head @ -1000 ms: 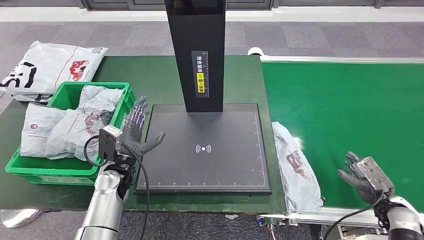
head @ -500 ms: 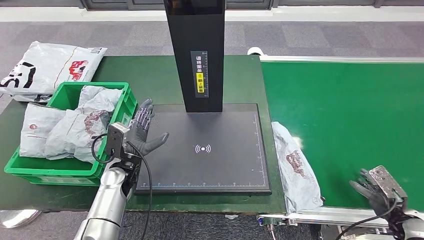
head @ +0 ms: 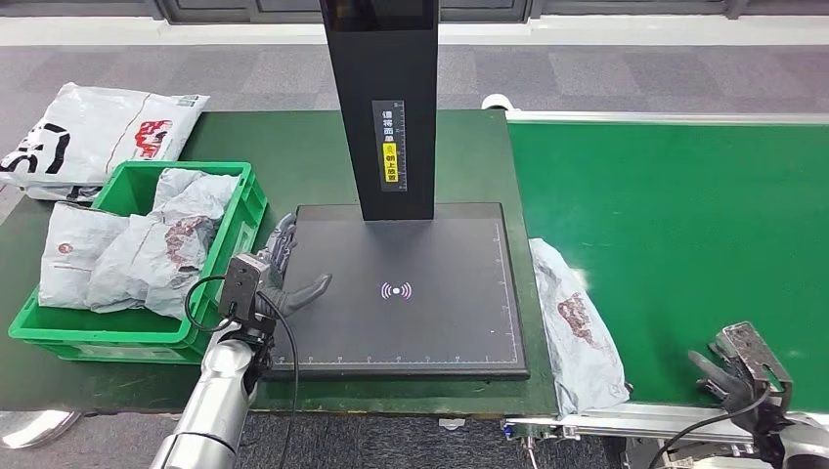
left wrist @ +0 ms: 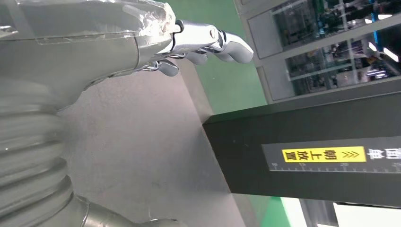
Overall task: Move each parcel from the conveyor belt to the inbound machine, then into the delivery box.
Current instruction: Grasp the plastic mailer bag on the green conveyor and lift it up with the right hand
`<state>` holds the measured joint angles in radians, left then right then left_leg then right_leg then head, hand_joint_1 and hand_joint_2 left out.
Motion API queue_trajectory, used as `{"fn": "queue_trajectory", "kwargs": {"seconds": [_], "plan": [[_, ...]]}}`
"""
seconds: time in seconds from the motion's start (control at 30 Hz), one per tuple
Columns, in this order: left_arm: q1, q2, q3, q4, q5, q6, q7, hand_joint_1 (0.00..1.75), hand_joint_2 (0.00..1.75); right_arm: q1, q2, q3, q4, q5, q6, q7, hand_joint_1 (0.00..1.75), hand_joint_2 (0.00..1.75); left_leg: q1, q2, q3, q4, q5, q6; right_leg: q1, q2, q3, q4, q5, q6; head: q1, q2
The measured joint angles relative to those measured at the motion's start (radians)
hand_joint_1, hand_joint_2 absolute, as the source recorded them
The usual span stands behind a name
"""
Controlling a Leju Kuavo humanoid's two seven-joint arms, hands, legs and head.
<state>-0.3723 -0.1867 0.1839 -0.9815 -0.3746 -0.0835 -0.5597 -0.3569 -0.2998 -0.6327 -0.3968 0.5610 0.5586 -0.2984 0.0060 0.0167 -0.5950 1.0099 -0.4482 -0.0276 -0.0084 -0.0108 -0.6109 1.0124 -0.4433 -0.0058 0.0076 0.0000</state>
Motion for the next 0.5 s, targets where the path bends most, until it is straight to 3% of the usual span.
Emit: {"fn": "queue_trajectory", "kwargs": {"seconds": [0.1,0.23,0.5], "plan": [[-0.006,-0.004,0.0,0.011,-0.008,0.009,0.003,0.0,1.75,0.007,0.021,-0.016,0.008,-0.006,0.042,-0.027,0.0,1.75,0.002,0.002,0.003,0.0,-0.001,-0.001,0.0,0.002,0.002,0.0,0.0,0.0,0.0,0.0],[-0.014,-0.007,0.0,0.025,-0.012,0.01,0.004,0.0,1.75,0.01,0.044,-0.031,0.014,-0.008,0.051,-0.041,0.0,0.0,0.004,0.005,0.007,0.0,-0.003,-0.004,0.0,0.007,0.005,0.0,0.0,0.0,0.0,0.0],[-0.02,-0.01,0.0,0.043,-0.014,0.017,0.005,0.0,1.75,0.01,0.076,-0.049,0.022,-0.015,0.109,-0.044,0.0,0.0,0.008,0.012,0.014,0.0,-0.006,-0.007,0.004,0.014,0.011,-0.001,-0.002,-0.004,0.0,0.0]]}}
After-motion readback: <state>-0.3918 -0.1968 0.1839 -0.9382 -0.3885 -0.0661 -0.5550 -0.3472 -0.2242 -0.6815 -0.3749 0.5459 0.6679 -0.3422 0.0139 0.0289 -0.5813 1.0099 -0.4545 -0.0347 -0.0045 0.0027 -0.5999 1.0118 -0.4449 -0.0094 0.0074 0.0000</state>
